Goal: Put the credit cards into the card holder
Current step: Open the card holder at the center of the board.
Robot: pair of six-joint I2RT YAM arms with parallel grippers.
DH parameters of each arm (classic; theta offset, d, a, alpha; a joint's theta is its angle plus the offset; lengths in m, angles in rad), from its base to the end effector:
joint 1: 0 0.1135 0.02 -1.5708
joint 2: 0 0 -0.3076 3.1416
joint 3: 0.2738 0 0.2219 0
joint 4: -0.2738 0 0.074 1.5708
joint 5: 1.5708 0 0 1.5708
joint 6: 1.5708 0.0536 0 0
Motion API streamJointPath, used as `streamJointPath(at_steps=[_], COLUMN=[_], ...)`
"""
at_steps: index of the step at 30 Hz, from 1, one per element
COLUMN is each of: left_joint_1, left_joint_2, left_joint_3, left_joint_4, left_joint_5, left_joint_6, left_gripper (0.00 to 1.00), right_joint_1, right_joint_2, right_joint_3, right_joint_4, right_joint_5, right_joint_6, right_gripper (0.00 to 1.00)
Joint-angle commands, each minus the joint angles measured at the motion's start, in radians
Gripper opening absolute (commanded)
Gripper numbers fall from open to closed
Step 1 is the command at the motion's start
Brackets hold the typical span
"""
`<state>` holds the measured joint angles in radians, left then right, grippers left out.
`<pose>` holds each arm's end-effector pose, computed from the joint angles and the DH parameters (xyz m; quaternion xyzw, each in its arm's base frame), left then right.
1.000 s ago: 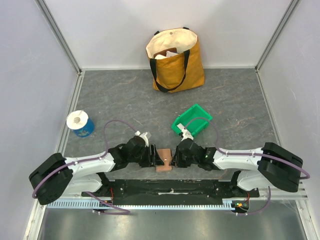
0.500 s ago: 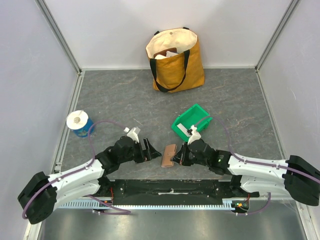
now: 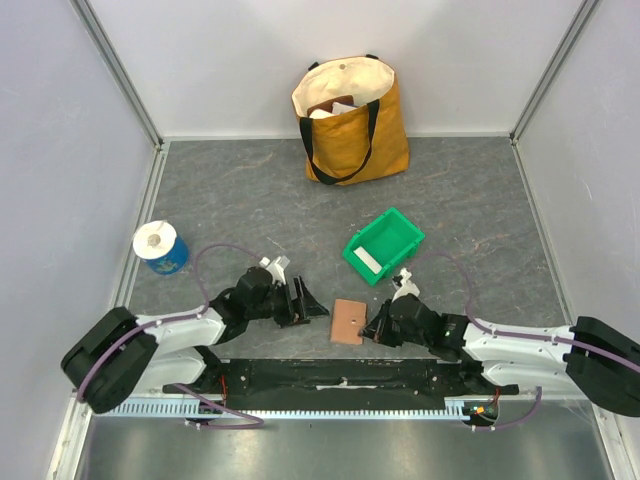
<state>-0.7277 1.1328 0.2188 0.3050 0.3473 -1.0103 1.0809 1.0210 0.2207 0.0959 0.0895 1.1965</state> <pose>0.1145 -0.1264 0.1883 -0.0438 0.8758 -0.4468 0.1772 0.0740 0.1285 0.1818 0.0711 0.9041 0.3638 0.2125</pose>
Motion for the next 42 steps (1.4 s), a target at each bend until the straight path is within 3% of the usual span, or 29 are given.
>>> streamJointPath(at_steps=[1, 7, 17, 21, 25, 28, 31, 34, 38, 42], left_joint_1=[0.002, -0.022, -0.085, -0.095, -0.095, -0.095, -0.095, -0.095, -0.095, -0.101], left_joint_2=[0.100, 0.226, 0.511, 0.591, 0.605, 0.556, 0.487, 0.424, 0.406, 0.423], left_joint_3=[-0.018, 0.031, 0.011, 0.004, 0.019, 0.066, 0.167, 0.260, 0.356, 0.398], left_joint_4=[0.213, 0.258, 0.561, 0.647, 0.661, 0.523, 0.155, -0.126, -0.370, -0.487], left_joint_5=[0.094, 0.099, 0.107, 0.114, 0.125, 0.133, 0.102, 0.068, 0.053, 0.084], left_joint_6=[-0.042, -0.011, -0.093, -0.123, -0.131, -0.074, 0.054, 0.192, 0.347, 0.467], left_gripper=[0.85, 0.84, 0.68, 0.54, 0.28, 0.15, 0.02, 0.02, 0.02, 0.02], right_joint_1=[0.004, -0.006, -0.015, -0.015, -0.015, -0.015, -0.015, -0.015, -0.021, -0.024], right_joint_2=[-0.058, 0.017, 0.105, 0.106, 0.107, 0.079, 0.015, -0.076, -0.137, -0.112], right_joint_3=[-0.021, -0.003, -0.004, -0.001, 0.005, 0.008, 0.041, 0.092, 0.149, 0.181], right_joint_4=[-0.093, -0.200, -0.196, -0.185, -0.171, -0.139, -0.148, -0.211, -0.255, -0.249], right_joint_5=[0.084, 0.096, 0.078, 0.070, 0.061, 0.046, 0.049, 0.079, 0.090, 0.061], right_joint_6=[0.095, 0.091, 0.055, 0.041, 0.022, -0.026, -0.122, -0.213, -0.333, -0.411], right_gripper=[0.00, 0.00, 0.00, 0.00, 0.00, 0.00, 0.04, 0.19, 0.34, 0.36])
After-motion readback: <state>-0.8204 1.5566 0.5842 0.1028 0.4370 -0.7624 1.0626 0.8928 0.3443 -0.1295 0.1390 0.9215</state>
